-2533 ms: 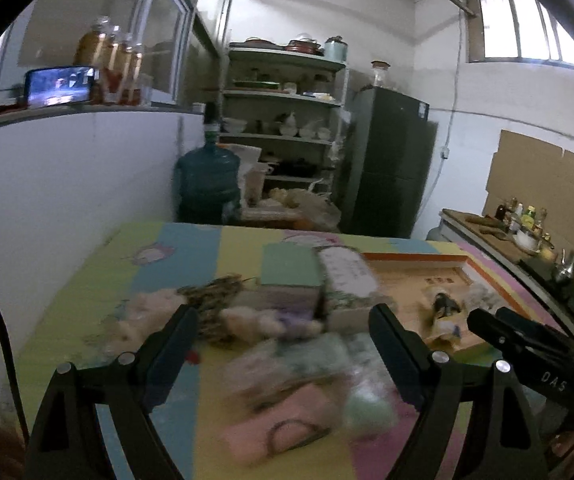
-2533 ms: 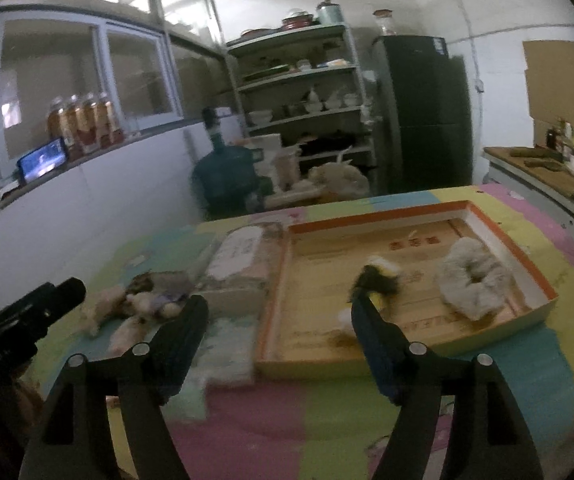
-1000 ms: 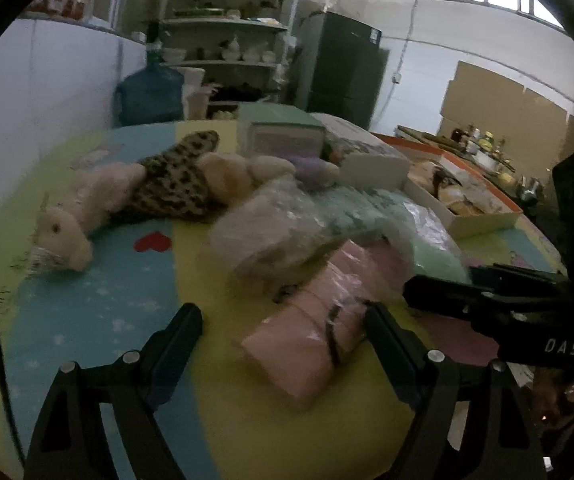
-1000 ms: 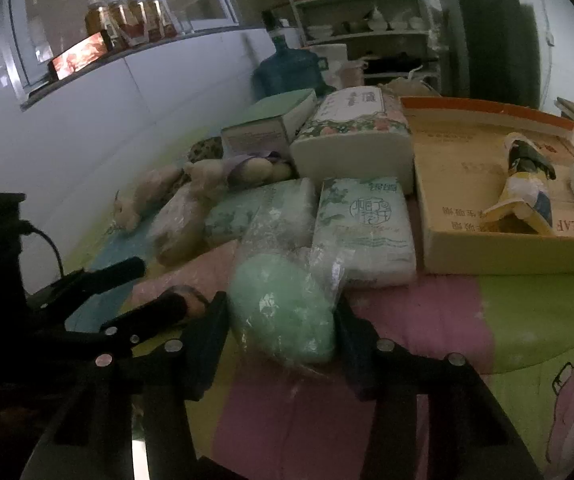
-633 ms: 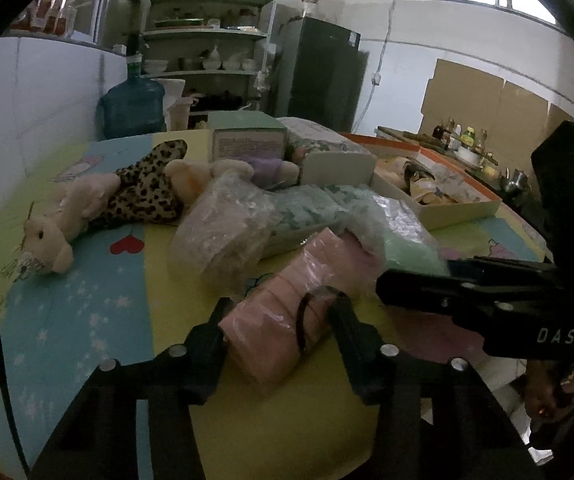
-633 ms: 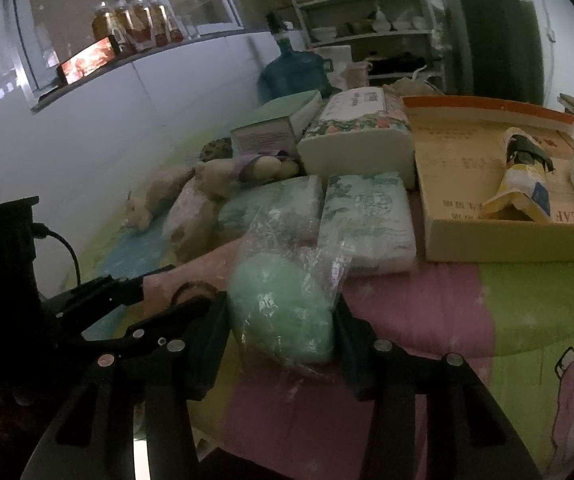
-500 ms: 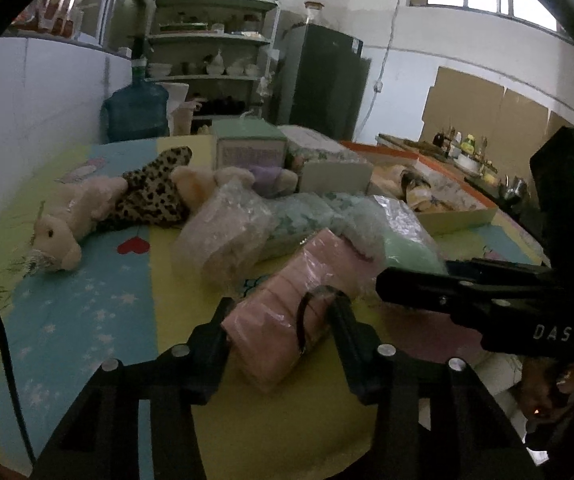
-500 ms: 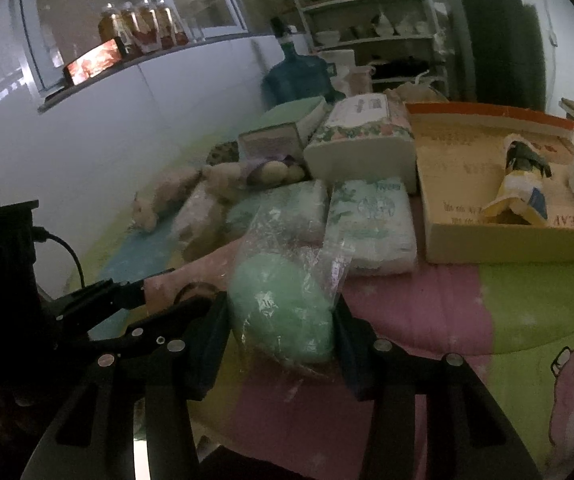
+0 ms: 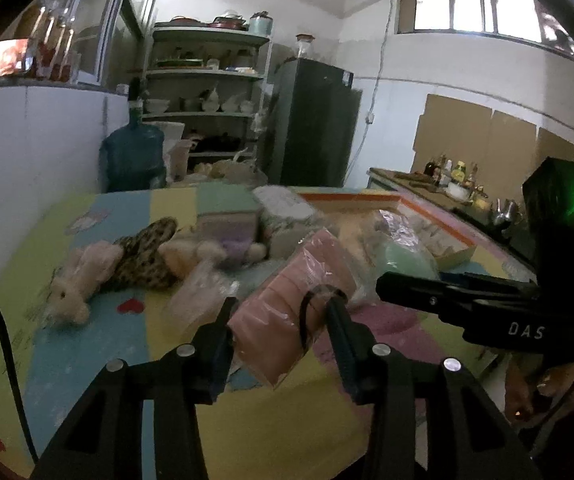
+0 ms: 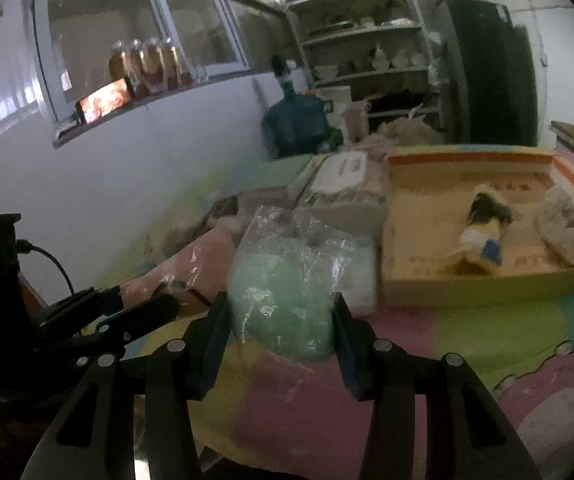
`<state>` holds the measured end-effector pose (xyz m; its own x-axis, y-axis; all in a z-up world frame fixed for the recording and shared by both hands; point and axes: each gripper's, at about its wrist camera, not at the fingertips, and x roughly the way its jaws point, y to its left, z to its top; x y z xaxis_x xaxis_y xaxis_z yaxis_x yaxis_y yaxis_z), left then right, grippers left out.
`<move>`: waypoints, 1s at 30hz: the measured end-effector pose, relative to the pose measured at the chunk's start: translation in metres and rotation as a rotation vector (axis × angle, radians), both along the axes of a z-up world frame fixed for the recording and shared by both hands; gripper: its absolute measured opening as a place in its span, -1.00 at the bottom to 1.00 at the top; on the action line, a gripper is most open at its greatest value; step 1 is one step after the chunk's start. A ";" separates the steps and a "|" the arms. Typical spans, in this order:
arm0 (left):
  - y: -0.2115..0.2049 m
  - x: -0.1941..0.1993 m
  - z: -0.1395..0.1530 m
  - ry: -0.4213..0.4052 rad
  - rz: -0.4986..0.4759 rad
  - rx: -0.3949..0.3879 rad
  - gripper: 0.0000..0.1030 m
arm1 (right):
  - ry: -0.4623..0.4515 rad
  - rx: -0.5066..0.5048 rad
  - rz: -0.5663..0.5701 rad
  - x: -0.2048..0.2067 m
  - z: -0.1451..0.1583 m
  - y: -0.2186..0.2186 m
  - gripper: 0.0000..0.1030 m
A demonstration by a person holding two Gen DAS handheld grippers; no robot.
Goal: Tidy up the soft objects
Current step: 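Grasp the pink wrapped towel with the left tool while the right tool grasps the green bagged ball, then carry the towel and green ball into the tray and release both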
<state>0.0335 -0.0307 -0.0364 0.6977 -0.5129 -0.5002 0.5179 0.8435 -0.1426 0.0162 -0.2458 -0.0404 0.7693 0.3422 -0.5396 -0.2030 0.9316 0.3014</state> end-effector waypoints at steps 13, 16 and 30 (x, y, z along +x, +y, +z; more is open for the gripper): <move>-0.071 0.029 0.023 -0.018 -0.044 -0.039 -0.15 | -0.076 -0.012 -0.147 -0.001 0.024 -0.078 -0.04; -0.092 0.039 0.026 -0.011 -0.052 -0.052 -0.15 | -0.086 -0.015 -0.179 0.001 0.026 -0.099 -0.04; -0.179 0.092 0.027 0.034 -0.012 -0.029 -0.35 | -0.101 -0.039 -0.271 0.020 0.025 -0.183 -0.04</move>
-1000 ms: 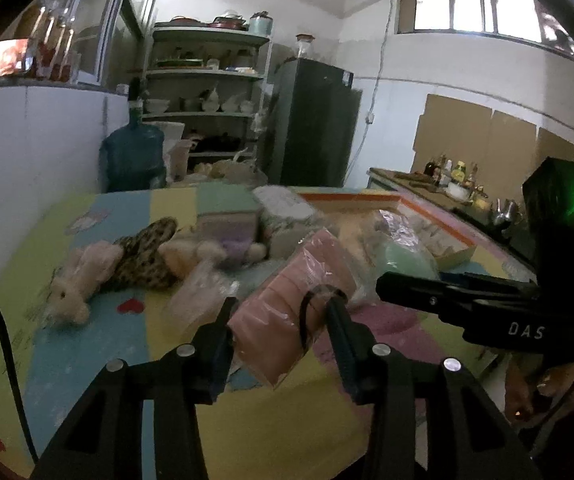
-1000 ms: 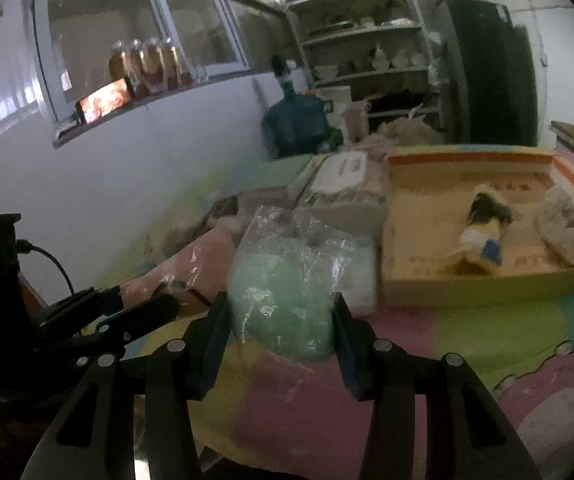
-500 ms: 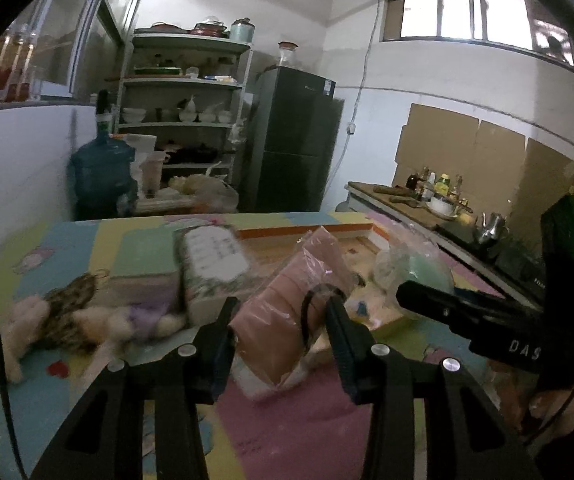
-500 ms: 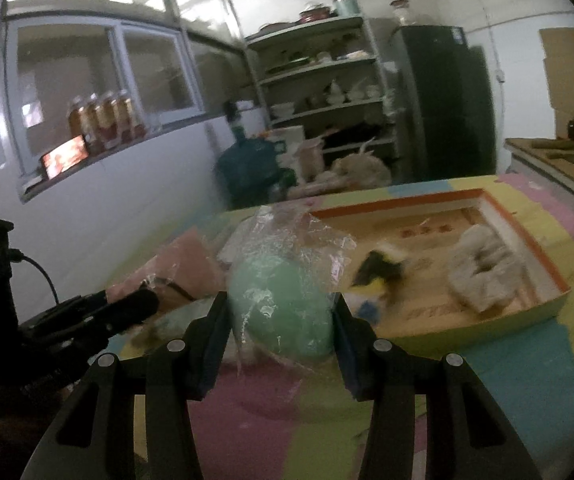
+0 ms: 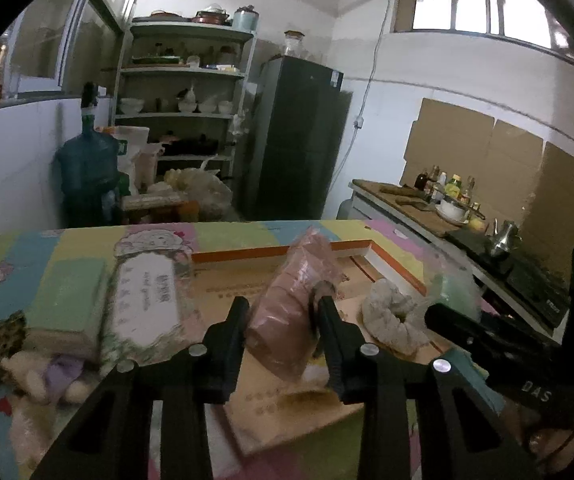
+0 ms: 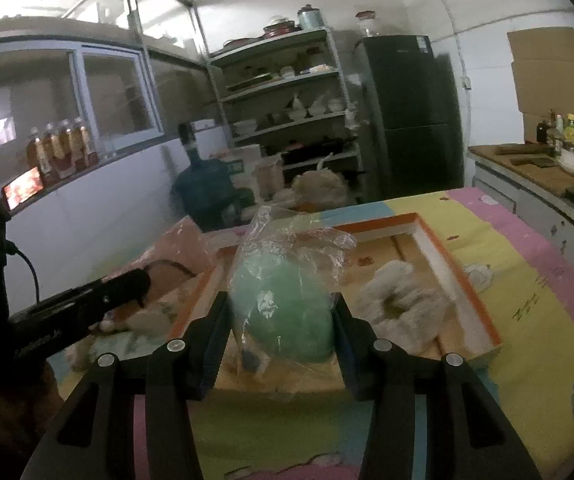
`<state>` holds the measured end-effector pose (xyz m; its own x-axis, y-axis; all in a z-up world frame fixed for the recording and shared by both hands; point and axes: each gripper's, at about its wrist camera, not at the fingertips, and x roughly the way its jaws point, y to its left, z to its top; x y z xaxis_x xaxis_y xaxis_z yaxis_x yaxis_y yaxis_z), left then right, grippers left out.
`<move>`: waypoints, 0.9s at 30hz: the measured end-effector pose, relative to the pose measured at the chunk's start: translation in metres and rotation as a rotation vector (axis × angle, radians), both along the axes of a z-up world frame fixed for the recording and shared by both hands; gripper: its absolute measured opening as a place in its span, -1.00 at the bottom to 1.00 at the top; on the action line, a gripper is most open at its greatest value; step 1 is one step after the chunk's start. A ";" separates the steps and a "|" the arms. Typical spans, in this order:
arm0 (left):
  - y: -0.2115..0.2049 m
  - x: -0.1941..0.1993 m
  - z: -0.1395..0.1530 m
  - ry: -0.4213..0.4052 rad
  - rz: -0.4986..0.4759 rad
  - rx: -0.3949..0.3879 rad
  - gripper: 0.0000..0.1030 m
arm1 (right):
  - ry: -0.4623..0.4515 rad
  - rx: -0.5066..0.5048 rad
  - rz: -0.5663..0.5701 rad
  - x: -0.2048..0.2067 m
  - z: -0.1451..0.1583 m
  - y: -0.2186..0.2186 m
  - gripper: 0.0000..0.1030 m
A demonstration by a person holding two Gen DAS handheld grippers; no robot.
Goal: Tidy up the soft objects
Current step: 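Carry the towel and green ball into the tray and release both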
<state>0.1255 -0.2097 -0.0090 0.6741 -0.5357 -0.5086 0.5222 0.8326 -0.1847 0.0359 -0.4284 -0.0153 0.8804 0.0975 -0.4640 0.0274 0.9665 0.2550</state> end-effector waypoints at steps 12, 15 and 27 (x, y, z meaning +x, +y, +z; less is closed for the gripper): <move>-0.037 0.048 -0.045 0.156 0.042 0.045 -0.55 | 0.074 0.028 0.023 0.041 -0.025 -0.034 -0.04; -0.034 0.048 -0.048 0.152 0.055 0.040 -0.55 | 0.100 0.033 0.037 0.047 -0.033 -0.033 -0.04; -0.010 0.024 -0.026 0.092 0.052 -0.023 0.20 | 0.225 0.025 0.068 0.074 -0.058 -0.023 0.00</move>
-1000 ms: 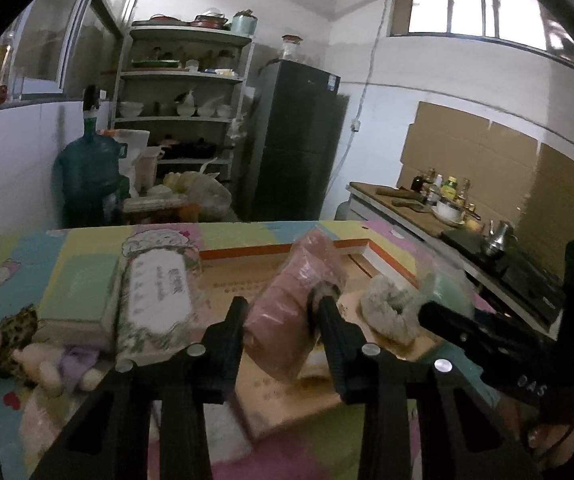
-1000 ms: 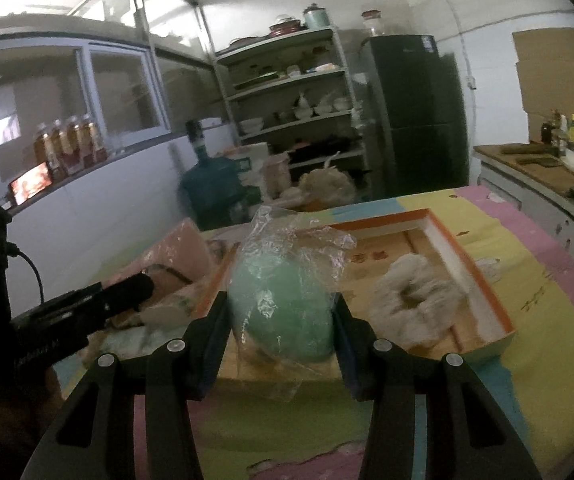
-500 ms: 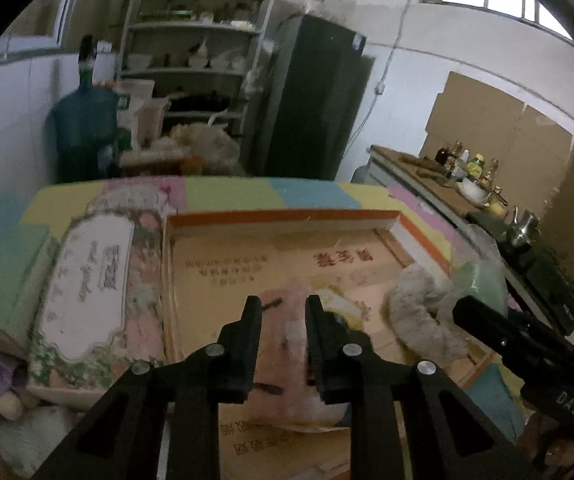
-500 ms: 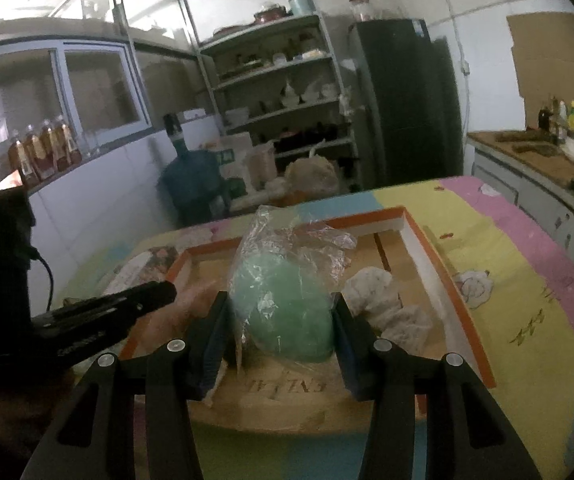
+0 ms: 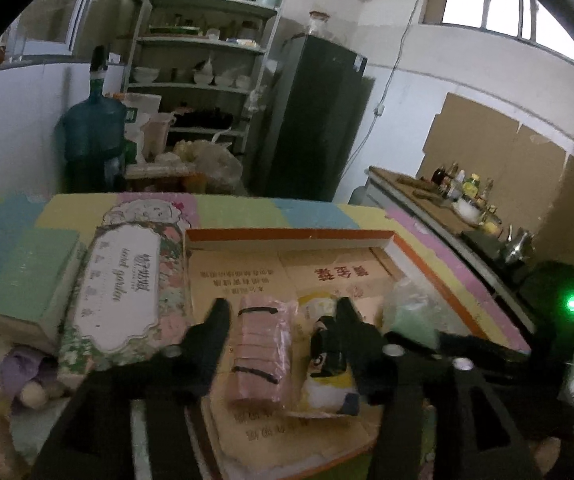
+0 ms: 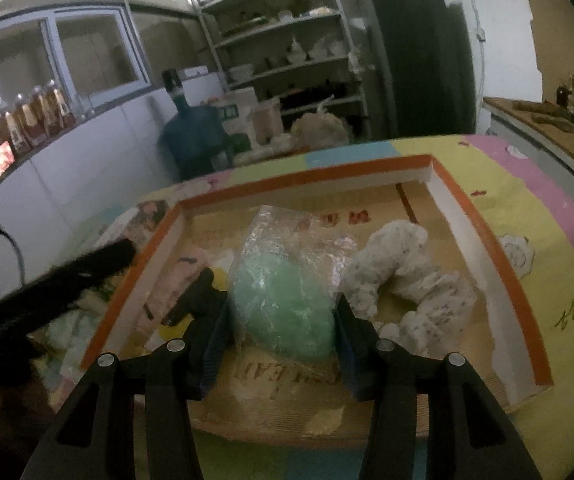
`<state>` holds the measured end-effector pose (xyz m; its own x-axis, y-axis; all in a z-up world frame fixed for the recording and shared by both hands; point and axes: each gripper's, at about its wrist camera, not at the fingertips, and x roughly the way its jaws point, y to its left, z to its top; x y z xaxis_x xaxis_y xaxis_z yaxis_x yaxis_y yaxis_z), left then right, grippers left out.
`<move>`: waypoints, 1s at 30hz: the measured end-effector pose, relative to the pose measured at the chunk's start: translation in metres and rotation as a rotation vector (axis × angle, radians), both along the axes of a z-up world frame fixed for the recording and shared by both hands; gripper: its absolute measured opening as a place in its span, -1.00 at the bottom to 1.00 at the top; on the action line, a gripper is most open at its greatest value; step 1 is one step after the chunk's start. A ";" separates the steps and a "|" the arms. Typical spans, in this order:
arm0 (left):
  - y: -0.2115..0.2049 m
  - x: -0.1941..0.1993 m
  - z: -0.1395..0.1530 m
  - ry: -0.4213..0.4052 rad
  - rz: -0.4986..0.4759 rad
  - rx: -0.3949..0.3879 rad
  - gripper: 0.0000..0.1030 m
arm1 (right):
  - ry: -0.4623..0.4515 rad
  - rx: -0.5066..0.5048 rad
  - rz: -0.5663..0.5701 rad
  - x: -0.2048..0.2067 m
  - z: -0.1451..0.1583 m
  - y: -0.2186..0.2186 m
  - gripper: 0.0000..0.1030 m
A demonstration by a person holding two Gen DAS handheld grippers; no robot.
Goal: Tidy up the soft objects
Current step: 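Carry the towel and green ball into the tray and release both, then move both tools back to the bed toward the clear bagged item and tissue pack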
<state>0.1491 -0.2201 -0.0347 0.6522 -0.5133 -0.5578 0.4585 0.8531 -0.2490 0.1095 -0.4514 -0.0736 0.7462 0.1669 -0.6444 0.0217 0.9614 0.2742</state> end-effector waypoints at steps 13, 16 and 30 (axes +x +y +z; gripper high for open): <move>0.072 -0.030 0.027 -0.124 0.135 0.009 0.74 | -0.015 -0.052 -0.113 -0.014 0.007 0.013 0.44; 0.097 -0.039 0.030 -0.144 0.166 0.006 0.75 | -0.054 -0.066 -0.142 -0.023 0.017 0.019 0.44; 0.209 -0.068 0.023 -0.081 0.306 0.041 0.67 | -0.181 -0.049 -0.065 -0.048 0.052 0.106 0.44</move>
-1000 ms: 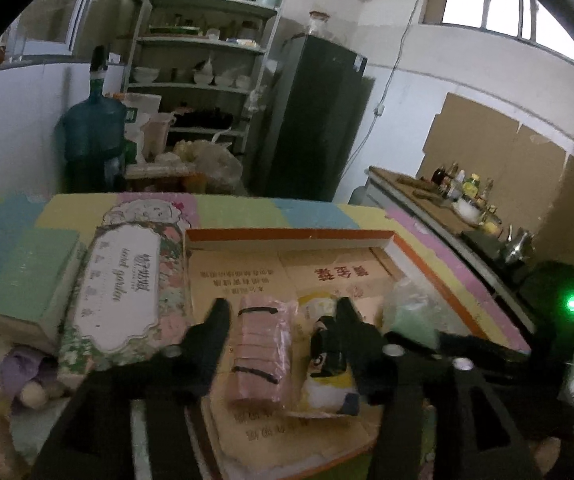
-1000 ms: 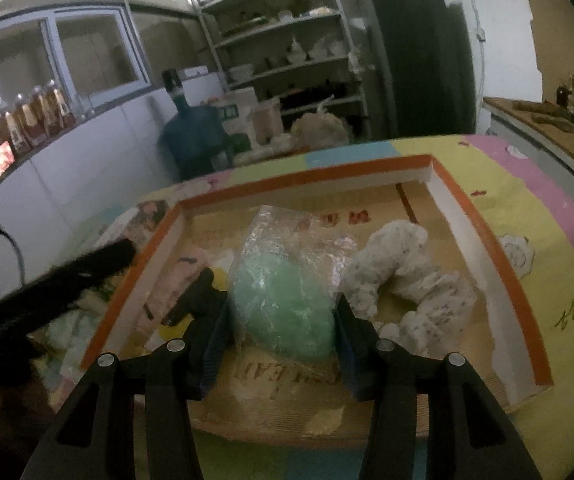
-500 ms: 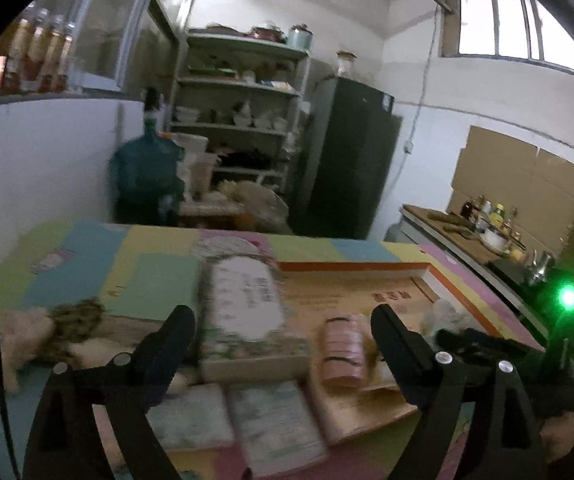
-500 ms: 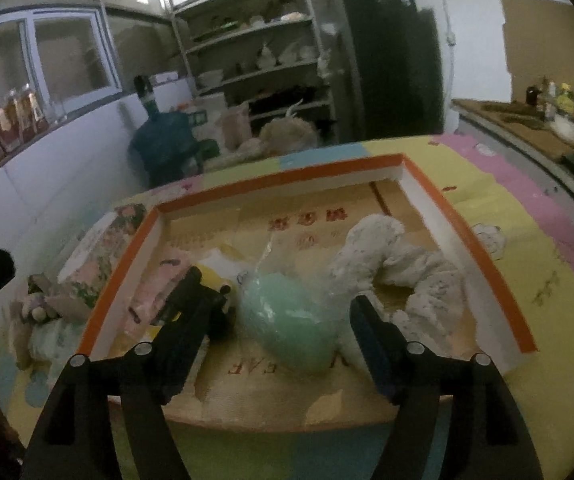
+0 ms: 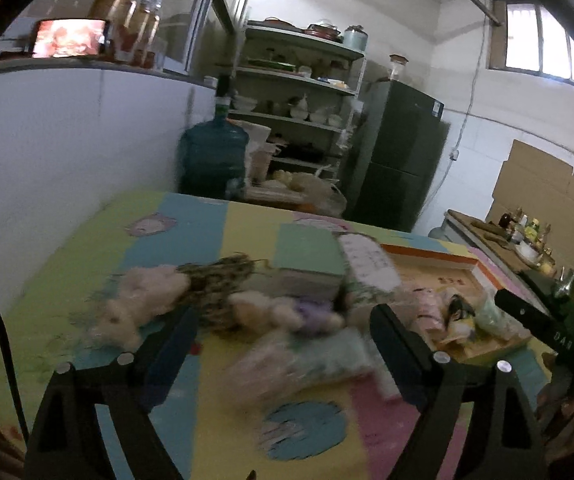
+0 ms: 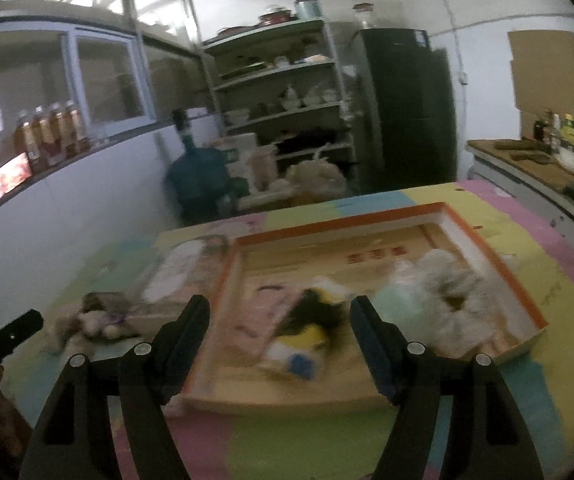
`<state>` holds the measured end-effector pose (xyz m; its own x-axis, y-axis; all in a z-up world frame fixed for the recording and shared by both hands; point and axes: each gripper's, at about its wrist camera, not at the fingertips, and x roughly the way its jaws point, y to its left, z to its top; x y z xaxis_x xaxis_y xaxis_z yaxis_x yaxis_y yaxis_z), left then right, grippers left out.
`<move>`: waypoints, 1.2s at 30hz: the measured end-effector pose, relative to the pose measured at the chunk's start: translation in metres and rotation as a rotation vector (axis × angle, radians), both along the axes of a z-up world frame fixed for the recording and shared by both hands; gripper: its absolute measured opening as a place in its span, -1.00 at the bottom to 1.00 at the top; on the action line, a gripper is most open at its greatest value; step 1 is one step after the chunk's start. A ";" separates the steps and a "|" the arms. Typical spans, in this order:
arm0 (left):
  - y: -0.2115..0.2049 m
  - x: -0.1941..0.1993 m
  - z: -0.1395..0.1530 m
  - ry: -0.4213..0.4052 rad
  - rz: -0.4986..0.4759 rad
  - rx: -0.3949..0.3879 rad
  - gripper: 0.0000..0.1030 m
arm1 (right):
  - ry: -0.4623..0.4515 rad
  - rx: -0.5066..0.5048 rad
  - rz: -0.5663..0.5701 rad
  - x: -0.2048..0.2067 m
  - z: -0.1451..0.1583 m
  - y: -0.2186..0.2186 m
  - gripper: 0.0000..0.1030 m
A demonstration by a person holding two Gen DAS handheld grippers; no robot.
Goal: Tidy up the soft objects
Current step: 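Move both tools back to the bed toward the clear bagged item and tissue pack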
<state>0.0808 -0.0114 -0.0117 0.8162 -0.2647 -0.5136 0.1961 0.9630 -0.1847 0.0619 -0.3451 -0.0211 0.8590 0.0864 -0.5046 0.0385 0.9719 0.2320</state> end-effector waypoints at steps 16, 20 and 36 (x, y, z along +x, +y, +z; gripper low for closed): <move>0.043 -0.014 -0.020 0.001 -0.113 0.020 0.67 | 0.066 -0.019 0.277 0.007 -0.016 0.121 0.44; 0.030 0.003 -0.034 0.038 -0.215 0.031 0.67 | 0.101 -0.025 0.265 0.010 -0.025 0.127 0.44; 0.000 0.049 -0.071 0.147 -0.345 0.093 0.28 | 0.171 -0.003 0.202 0.015 -0.047 0.114 0.44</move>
<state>0.1299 -0.0115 -0.0824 0.6028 -0.4581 -0.6533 0.4897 0.8588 -0.1504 0.0767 -0.2306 -0.0683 0.7268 0.2460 -0.6413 -0.1180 0.9645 0.2362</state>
